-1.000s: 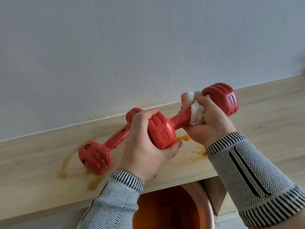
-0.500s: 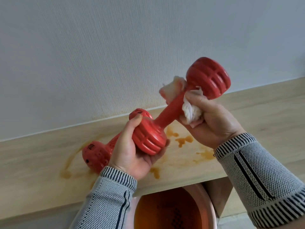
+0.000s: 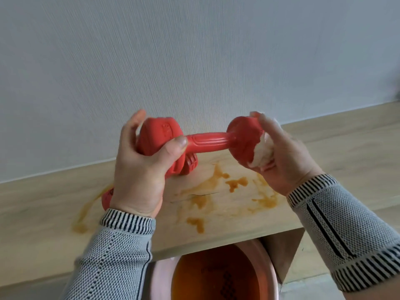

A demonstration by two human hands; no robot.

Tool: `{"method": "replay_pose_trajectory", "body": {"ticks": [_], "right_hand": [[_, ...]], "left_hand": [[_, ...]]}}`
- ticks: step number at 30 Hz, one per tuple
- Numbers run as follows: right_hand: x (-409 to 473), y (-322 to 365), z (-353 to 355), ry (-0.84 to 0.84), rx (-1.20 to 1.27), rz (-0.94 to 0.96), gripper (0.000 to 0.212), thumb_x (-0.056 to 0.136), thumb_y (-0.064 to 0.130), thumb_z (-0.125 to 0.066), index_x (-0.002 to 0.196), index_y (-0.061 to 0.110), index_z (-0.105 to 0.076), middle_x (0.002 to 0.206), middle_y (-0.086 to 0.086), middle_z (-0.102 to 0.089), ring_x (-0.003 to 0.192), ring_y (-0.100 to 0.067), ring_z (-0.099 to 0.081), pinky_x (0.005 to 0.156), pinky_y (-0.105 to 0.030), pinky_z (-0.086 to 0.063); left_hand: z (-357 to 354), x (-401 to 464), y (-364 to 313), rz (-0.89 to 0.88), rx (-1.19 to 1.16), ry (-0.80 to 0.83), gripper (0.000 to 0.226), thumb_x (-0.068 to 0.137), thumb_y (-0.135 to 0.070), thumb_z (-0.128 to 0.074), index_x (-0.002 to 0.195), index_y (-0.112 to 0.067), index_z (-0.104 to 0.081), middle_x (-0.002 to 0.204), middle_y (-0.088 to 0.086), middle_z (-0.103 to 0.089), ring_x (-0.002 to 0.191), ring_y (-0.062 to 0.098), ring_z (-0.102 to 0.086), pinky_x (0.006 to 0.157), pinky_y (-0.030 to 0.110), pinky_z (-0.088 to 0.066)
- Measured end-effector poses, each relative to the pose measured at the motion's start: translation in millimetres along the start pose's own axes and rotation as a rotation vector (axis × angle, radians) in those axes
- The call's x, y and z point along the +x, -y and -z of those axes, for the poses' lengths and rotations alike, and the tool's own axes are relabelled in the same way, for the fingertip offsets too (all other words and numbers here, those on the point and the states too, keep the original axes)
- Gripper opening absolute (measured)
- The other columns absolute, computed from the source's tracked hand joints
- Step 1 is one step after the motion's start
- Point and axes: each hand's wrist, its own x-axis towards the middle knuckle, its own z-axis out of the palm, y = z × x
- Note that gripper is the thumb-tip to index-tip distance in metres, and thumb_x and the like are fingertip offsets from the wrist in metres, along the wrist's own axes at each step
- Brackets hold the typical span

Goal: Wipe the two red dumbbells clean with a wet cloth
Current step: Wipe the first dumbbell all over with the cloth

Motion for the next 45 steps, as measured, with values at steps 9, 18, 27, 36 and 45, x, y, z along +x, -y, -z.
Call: {"method": "replay_pose_trajectory", "body": {"ticks": [9,18,27,36,45], "right_hand": [[-13.6,-17.7,-34.9,-0.192,-0.008,-0.009,0.022,0.075,0.020,-0.077,0.090,0.009,-0.066,0.078,-0.011,-0.072,0.075,-0.029,-0.068,0.081,-0.054,-0.054],[-21.7,-24.0,-42.7,0.085,-0.315,0.173,0.036,0.097,0.035,-0.040,0.091,0.007,-0.062,0.080,0.001,-0.067,0.080,-0.013,-0.064,0.074,-0.028,-0.050],[-16.3,-29.0,-37.6,0.205,-1.379,0.409,0.028,0.092,0.034,-0.044,0.068,0.019,-0.042,0.069,0.006,-0.047,0.062,-0.015,-0.045,0.054,-0.027,-0.030],[-40.3,-41.5,-47.8,0.289,-1.588,0.700,0.065,0.087,0.040,-0.021,0.148,0.021,-0.032,0.125,-0.004,-0.056,0.111,-0.026,-0.054,0.094,-0.041,-0.043],[-10.7,-23.2,-27.1,0.446,-0.162,-0.404,0.036,0.101,0.028,-0.039,0.096,0.002,-0.064,0.089,-0.014,-0.063,0.077,-0.023,-0.064,0.070,-0.032,-0.054]], "left_hand": [[-43.4,-5.7,3.6,0.171,-0.540,0.006,0.093,0.043,-0.057,-0.089,0.123,-0.021,-0.060,0.120,-0.002,-0.069,0.117,0.015,-0.062,0.105,0.043,-0.044],[-35.6,2.0,27.2,0.156,-0.272,-0.178,0.037,0.093,-0.025,-0.061,0.056,-0.022,-0.065,0.062,-0.004,-0.059,0.065,0.016,-0.057,0.072,0.036,-0.045],[-36.4,2.0,25.5,0.125,-0.244,-0.064,0.025,0.076,-0.021,-0.066,0.057,-0.009,-0.054,0.058,0.010,-0.053,0.061,0.025,-0.053,0.070,0.043,-0.047],[-37.2,6.5,12.3,0.117,-0.264,-0.161,0.047,0.090,-0.019,-0.065,0.043,-0.023,-0.057,0.049,-0.004,-0.050,0.049,0.014,-0.049,0.065,0.033,-0.046],[-38.8,-4.4,-1.8,0.265,-0.516,-0.049,0.029,0.076,-0.026,-0.067,0.059,-0.023,-0.044,0.049,-0.007,-0.037,0.041,0.008,-0.038,0.050,0.023,-0.037]]}}
